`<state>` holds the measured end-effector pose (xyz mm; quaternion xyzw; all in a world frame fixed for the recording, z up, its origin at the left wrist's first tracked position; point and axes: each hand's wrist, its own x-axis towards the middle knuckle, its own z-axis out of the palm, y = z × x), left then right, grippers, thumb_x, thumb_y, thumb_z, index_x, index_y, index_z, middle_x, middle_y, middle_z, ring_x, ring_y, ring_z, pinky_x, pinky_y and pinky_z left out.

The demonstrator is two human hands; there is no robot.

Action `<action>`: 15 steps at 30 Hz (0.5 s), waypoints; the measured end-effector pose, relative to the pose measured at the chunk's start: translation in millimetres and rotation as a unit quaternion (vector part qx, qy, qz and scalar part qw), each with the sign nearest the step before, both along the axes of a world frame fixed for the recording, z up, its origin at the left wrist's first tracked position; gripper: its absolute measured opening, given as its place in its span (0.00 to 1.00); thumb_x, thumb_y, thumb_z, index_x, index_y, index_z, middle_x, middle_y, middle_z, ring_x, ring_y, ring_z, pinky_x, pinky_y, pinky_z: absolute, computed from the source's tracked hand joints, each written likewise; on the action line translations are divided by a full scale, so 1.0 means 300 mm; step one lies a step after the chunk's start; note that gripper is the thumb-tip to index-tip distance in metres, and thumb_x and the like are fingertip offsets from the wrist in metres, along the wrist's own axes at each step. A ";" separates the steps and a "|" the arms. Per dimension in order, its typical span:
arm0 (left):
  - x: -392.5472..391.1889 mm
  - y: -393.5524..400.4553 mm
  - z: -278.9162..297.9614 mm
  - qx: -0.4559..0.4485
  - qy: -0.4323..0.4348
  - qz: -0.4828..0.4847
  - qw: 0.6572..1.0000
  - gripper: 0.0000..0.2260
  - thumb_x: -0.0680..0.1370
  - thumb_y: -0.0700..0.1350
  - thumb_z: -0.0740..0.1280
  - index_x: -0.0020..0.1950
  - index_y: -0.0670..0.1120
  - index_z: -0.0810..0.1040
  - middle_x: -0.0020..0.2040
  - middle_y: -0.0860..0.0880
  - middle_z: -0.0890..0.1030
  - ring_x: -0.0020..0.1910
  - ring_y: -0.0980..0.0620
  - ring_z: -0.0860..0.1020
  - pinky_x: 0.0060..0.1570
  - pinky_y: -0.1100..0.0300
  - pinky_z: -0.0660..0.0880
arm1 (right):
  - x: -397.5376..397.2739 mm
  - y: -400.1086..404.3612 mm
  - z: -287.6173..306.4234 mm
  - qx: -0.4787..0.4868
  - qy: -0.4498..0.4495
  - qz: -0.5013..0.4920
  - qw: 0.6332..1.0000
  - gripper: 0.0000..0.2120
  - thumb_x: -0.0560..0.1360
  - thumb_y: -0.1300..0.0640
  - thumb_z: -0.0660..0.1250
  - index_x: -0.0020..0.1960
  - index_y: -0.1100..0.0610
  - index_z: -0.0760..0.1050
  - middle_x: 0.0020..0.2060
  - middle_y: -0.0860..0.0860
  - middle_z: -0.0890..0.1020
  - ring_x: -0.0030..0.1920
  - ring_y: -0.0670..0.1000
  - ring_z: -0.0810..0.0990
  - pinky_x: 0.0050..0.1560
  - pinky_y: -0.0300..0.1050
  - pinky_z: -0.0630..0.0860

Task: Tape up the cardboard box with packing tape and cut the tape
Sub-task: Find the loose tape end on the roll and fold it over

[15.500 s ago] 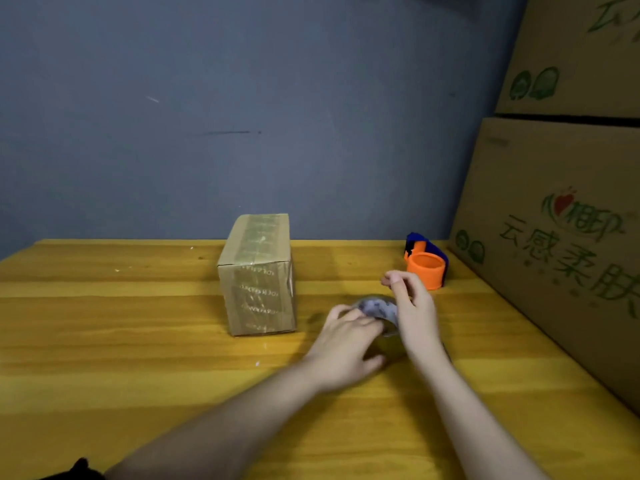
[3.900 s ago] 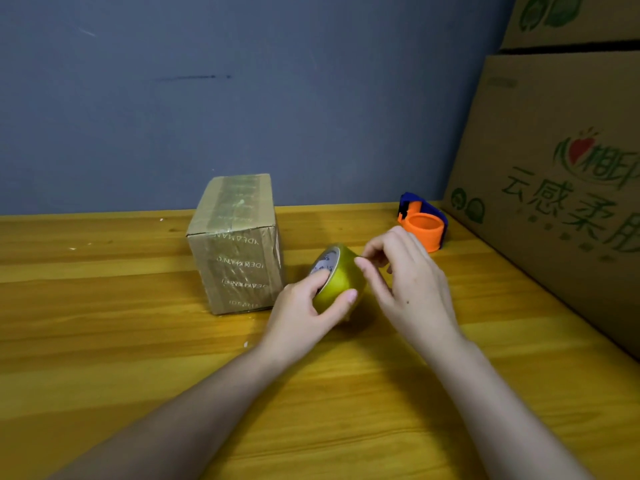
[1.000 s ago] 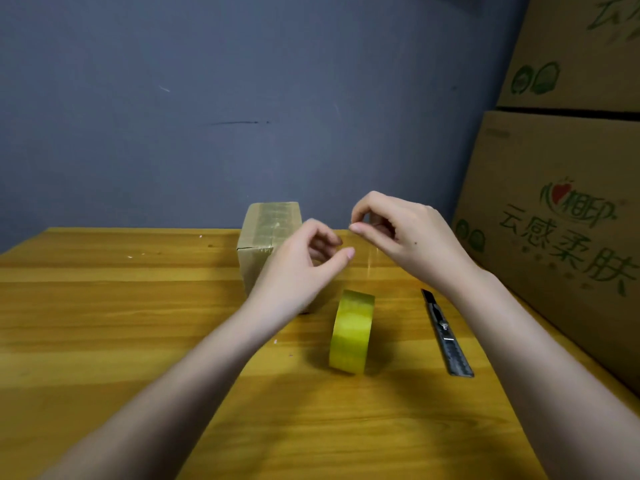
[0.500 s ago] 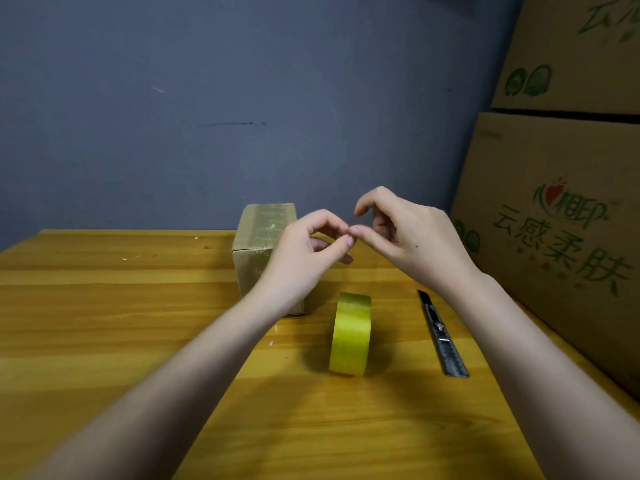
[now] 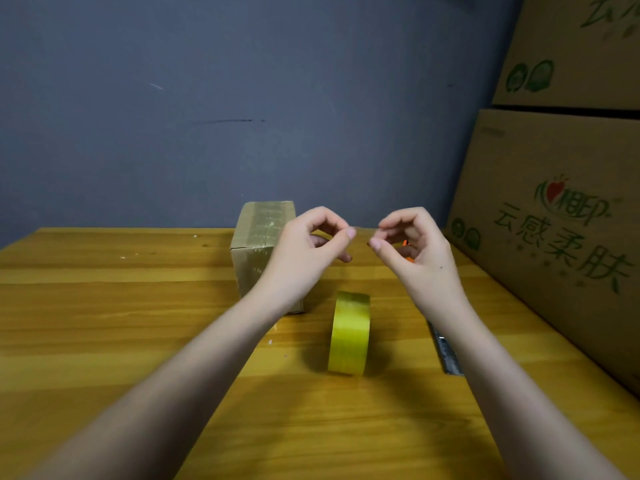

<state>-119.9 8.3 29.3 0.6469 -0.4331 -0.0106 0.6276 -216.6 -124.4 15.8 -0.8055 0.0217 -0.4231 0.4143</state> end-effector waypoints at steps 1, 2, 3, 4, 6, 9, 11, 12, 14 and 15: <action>0.000 0.000 0.001 0.002 0.000 0.001 1.000 0.04 0.76 0.40 0.68 0.44 0.41 0.76 0.39 0.48 0.80 0.31 0.59 0.81 0.37 0.71 0.75 | 0.001 0.003 -0.002 0.009 -0.004 0.002 1.000 0.10 0.73 0.63 0.70 0.52 0.59 0.73 0.42 0.45 0.79 0.44 0.42 0.79 0.47 0.46 0.76; 0.002 0.000 0.002 0.006 0.001 0.002 1.000 0.04 0.76 0.41 0.68 0.43 0.42 0.76 0.39 0.49 0.80 0.31 0.58 0.81 0.38 0.70 0.75 | 0.003 0.006 -0.002 0.017 -0.009 0.004 1.000 0.10 0.73 0.63 0.70 0.52 0.60 0.72 0.42 0.45 0.79 0.44 0.42 0.79 0.48 0.46 0.76; 0.004 0.000 0.002 0.010 0.001 0.004 1.000 0.04 0.76 0.41 0.68 0.43 0.43 0.76 0.38 0.50 0.80 0.31 0.58 0.81 0.38 0.70 0.76 | 0.004 0.008 -0.002 0.023 -0.013 0.008 1.000 0.10 0.73 0.63 0.70 0.52 0.60 0.72 0.41 0.46 0.79 0.44 0.43 0.79 0.48 0.46 0.76; 0.006 0.000 0.003 0.014 0.000 0.008 1.000 0.04 0.76 0.42 0.68 0.42 0.44 0.76 0.38 0.50 0.80 0.31 0.58 0.81 0.38 0.70 0.76 | 0.004 0.009 -0.001 0.028 -0.017 0.010 0.999 0.11 0.73 0.64 0.70 0.52 0.60 0.71 0.41 0.47 0.79 0.44 0.43 0.79 0.48 0.47 0.76; 0.009 0.001 0.005 0.022 -0.001 0.017 1.000 0.05 0.76 0.42 0.68 0.41 0.45 0.76 0.38 0.51 0.80 0.31 0.59 0.82 0.38 0.70 0.76 | 0.005 0.011 0.001 0.032 -0.025 0.011 0.999 0.12 0.73 0.63 0.70 0.53 0.60 0.70 0.42 0.51 0.80 0.44 0.47 0.80 0.48 0.49 0.76; 0.009 0.003 0.013 0.042 -0.002 0.033 0.999 0.05 0.76 0.44 0.67 0.41 0.47 0.76 0.38 0.52 0.80 0.32 0.61 0.82 0.38 0.74 0.74 | 0.006 0.014 0.001 0.020 -0.036 0.008 0.999 0.12 0.73 0.64 0.70 0.52 0.60 0.68 0.41 0.51 0.80 0.44 0.49 0.80 0.47 0.48 0.76; 0.004 0.004 0.019 0.052 0.005 0.038 0.998 0.06 0.76 0.45 0.67 0.40 0.47 0.76 0.38 0.52 0.81 0.33 0.62 0.81 0.38 0.74 0.73 | 0.006 0.014 -0.004 0.004 -0.044 0.005 0.999 0.12 0.73 0.64 0.70 0.50 0.61 0.67 0.41 0.50 0.79 0.43 0.48 0.80 0.45 0.41 0.77; 0.001 0.004 0.023 0.055 0.012 0.039 0.998 0.06 0.76 0.45 0.67 0.40 0.47 0.76 0.38 0.52 0.81 0.34 0.62 0.81 0.40 0.73 0.73 | 0.005 0.014 -0.007 -0.006 -0.048 0.001 0.999 0.11 0.74 0.64 0.69 0.50 0.62 0.68 0.41 0.51 0.79 0.43 0.48 0.80 0.45 0.39 0.77; -0.005 0.002 0.027 0.062 0.037 0.038 0.997 0.06 0.76 0.45 0.67 0.41 0.45 0.77 0.36 0.51 0.81 0.37 0.59 0.81 0.46 0.67 0.74 | 0.002 0.012 -0.011 -0.022 -0.049 -0.009 0.999 0.09 0.74 0.64 0.69 0.48 0.62 0.69 0.41 0.51 0.79 0.43 0.48 0.79 0.45 0.39 0.77; -0.007 0.000 0.029 0.066 0.052 0.038 0.996 0.06 0.76 0.45 0.67 0.42 0.43 0.78 0.36 0.50 0.81 0.38 0.58 0.80 0.48 0.64 0.73 | 0.001 0.012 -0.013 -0.027 -0.048 -0.012 0.998 0.08 0.74 0.64 0.69 0.47 0.61 0.69 0.41 0.51 0.80 0.43 0.48 0.80 0.46 0.40 0.77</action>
